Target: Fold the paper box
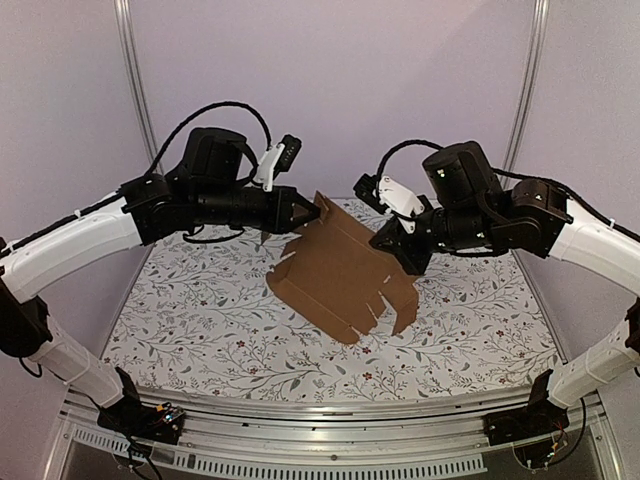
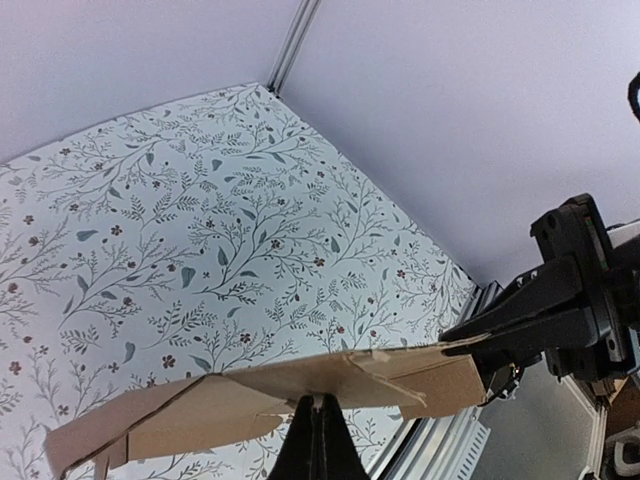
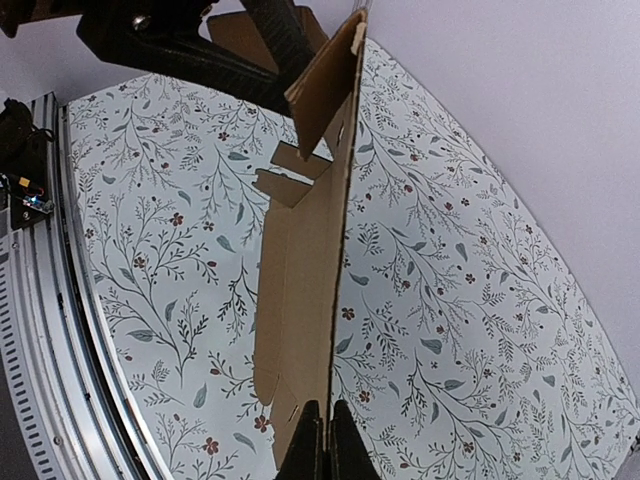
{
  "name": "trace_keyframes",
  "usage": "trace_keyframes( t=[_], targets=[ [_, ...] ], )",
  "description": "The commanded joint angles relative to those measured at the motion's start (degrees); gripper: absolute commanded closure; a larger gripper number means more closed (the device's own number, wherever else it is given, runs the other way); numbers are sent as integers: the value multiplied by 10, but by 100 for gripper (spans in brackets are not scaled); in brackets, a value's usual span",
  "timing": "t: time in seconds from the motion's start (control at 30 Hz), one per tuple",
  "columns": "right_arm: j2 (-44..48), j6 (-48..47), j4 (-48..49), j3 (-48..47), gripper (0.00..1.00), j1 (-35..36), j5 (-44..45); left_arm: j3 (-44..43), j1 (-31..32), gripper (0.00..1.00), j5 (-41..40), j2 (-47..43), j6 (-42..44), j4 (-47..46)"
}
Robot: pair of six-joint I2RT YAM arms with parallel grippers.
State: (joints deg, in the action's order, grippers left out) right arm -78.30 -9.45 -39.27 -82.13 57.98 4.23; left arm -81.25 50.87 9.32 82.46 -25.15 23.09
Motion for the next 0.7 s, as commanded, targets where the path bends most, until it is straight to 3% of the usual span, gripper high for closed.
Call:
trace_keyframes(
  t=[0.0, 0.23, 0.5, 0.67],
  targets=[
    [-6, 6, 22, -3, 100, 16, -5, -14, 7, 100, -24, 13, -7, -18],
    [-3, 16, 27, 9, 100, 26, -12, -20, 6, 100, -48, 24, -11, -34],
    [5, 17, 20, 10, 100, 25, 67, -4, 6, 100, -69, 4, 1, -7],
    [5, 18, 10, -5, 100, 14, 38, 9, 6, 98, -86, -22, 5, 10]
  ],
)
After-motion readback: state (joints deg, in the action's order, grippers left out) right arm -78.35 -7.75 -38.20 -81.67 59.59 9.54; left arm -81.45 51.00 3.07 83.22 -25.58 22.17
